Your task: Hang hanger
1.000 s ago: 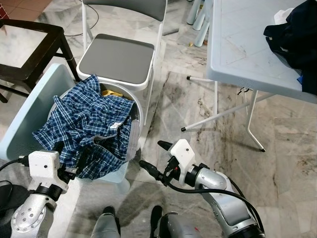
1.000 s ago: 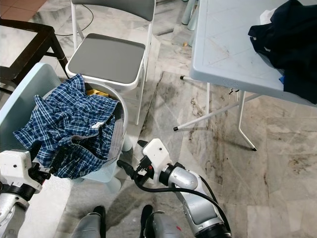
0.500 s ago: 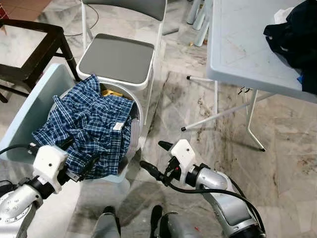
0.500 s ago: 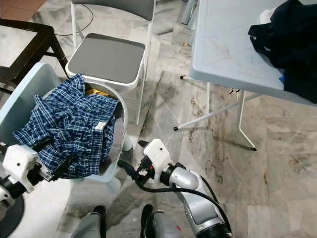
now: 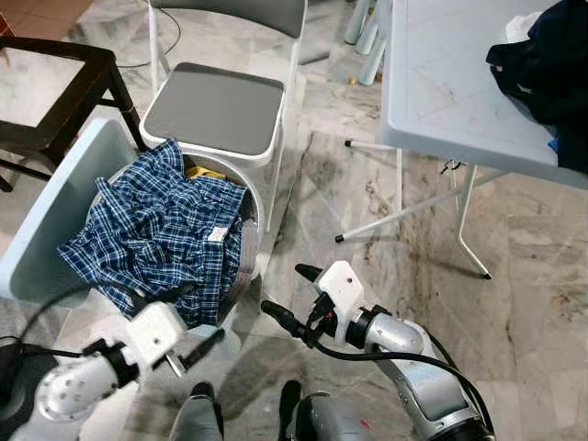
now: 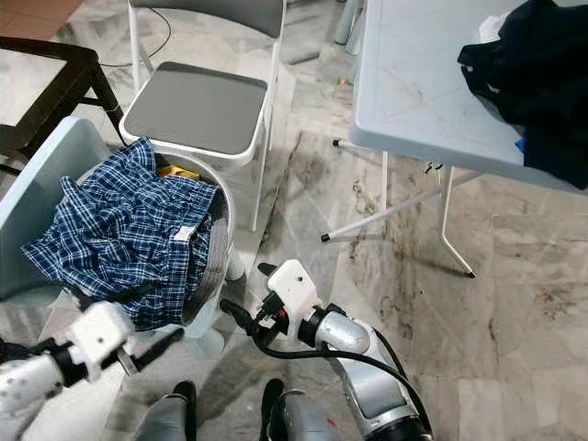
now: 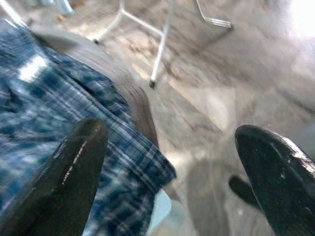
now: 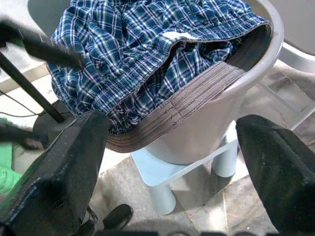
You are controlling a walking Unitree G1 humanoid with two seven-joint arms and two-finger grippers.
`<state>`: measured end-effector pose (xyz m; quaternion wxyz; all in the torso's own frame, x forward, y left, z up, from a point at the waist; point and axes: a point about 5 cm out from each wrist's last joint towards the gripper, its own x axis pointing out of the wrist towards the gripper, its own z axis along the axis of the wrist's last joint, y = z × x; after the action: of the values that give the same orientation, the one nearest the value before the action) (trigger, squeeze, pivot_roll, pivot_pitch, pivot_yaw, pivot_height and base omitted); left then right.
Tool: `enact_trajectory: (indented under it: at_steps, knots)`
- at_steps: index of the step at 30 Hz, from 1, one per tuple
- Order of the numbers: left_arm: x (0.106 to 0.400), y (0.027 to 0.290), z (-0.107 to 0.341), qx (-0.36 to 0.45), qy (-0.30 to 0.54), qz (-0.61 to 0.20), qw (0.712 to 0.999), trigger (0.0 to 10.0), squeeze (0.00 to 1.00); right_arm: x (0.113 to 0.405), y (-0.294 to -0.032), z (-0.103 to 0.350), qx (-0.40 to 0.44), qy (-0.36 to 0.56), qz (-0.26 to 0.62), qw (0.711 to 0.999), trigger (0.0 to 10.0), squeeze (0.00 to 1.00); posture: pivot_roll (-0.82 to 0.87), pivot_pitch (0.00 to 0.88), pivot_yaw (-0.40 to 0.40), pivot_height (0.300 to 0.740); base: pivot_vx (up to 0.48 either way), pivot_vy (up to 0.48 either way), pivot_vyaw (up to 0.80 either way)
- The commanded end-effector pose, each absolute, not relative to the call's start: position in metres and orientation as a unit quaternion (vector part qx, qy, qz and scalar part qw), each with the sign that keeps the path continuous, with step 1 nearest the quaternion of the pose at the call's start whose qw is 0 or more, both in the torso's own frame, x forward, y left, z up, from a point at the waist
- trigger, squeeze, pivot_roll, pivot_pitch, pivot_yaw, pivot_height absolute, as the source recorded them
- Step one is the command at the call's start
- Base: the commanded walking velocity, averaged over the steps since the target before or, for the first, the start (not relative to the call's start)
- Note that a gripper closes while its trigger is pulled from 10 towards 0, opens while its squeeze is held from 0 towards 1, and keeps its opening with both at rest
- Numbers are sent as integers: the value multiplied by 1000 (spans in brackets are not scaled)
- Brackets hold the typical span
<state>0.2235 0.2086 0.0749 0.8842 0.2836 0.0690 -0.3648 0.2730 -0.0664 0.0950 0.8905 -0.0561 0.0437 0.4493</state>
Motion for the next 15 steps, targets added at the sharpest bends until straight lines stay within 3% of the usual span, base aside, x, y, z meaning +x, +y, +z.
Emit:
enact_trajectory:
  at_steps: [1,3,7,8,9,10,11,12,15]
  knots:
    - [219,206,61,300,86,-367,876,10000,1000,270,-69,90,-61,55,453,888,10000,0,293,330,-164,740,0,0,0]
    - [224,208,56,312,89,-349,879,10000,0,270,-69,90,-61,54,452,888,10000,0,289,331,-165,740,0,0,0]
    - [233,213,53,337,82,-313,884,10000,0,270,-69,91,-63,54,451,889,10000,0,280,330,-165,740,0,0,0]
    - [235,216,52,345,83,-305,884,9569,0,270,-70,91,-64,54,450,889,10000,0,278,329,-165,740,0,0,0]
    - [236,217,51,351,83,-300,883,7725,0,270,-70,90,-64,55,450,889,10000,0,278,329,-165,740,0,0,0]
    - [238,222,48,356,86,-295,883,3490,0,269,-71,90,-66,55,448,890,10000,0,275,328,-165,740,0,0,0]
    - [239,224,47,361,85,-291,882,745,0,269,-71,90,-66,55,448,890,10000,0,274,329,-165,740,0,0,0]
    - [239,226,46,364,85,-287,882,0,0,269,-71,90,-67,55,447,890,10000,0,272,329,-165,740,0,0,0]
    - [239,232,45,374,87,-279,880,0,0,269,-72,90,-68,55,447,890,10000,0,273,330,-165,740,0,0,0]
